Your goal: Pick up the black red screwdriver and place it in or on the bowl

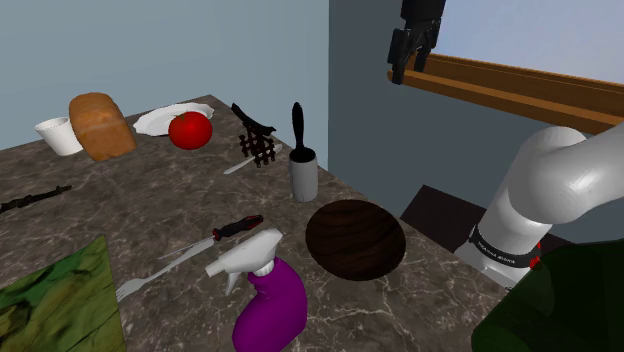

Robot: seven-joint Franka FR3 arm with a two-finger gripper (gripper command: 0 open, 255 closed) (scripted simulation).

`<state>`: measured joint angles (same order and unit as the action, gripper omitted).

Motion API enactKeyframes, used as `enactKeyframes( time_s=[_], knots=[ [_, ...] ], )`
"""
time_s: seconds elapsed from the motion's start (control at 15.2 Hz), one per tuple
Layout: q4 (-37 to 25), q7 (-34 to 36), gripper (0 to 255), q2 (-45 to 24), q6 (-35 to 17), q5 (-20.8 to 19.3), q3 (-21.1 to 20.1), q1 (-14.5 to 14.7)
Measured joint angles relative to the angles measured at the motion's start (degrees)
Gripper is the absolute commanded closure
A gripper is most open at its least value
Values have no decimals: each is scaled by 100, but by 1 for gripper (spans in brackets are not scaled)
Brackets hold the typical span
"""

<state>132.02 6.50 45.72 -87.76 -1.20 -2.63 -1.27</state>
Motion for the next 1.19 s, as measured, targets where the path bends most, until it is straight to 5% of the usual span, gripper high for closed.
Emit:
enactKeyframes(
  time_s=[1.19],
  knots=[
    [-1104,-223,0,-2634,-1397,113,-1135,812]
  ],
)
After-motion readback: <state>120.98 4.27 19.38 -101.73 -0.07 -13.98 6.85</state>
